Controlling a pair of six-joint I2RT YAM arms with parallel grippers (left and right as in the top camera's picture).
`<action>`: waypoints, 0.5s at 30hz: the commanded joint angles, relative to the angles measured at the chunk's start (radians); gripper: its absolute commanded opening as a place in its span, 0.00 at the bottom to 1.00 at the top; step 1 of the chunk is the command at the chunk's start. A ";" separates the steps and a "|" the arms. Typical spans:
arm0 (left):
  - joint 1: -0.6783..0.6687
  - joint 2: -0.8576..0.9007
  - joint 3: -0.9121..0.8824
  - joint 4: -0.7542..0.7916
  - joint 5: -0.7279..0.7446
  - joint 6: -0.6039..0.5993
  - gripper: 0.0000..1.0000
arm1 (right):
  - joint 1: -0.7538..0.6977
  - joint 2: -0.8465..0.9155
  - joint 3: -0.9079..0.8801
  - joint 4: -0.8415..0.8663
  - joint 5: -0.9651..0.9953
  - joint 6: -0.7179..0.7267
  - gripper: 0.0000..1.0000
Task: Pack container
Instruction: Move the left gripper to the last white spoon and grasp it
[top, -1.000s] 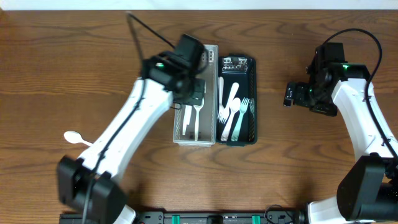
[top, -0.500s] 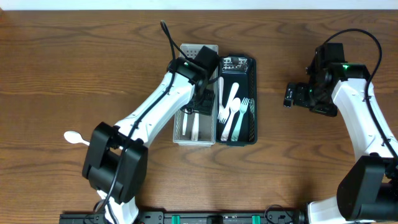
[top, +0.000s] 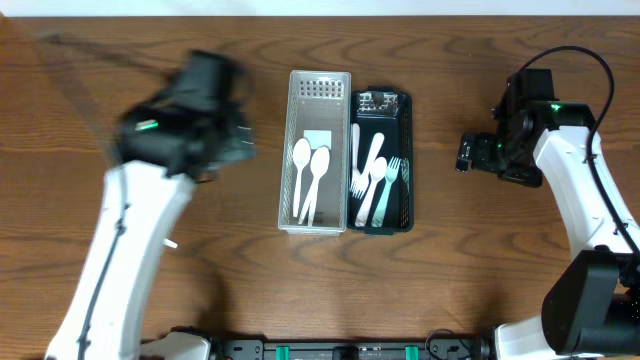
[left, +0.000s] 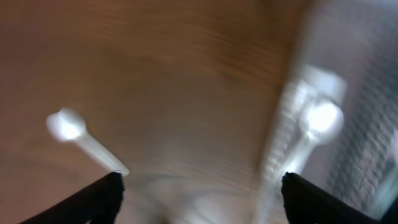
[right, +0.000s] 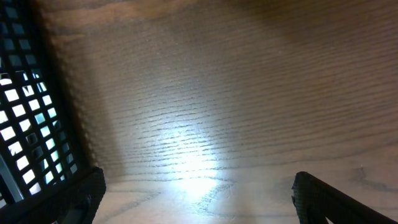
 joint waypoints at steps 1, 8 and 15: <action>0.156 -0.035 -0.016 -0.035 -0.090 -0.242 0.91 | -0.014 0.007 -0.006 -0.001 -0.001 -0.010 0.99; 0.475 -0.010 -0.133 0.016 -0.011 -0.282 0.99 | -0.014 0.007 -0.006 -0.002 -0.001 -0.010 0.99; 0.683 0.083 -0.323 0.181 0.138 -0.282 0.98 | -0.014 0.007 -0.006 -0.002 -0.001 -0.010 0.99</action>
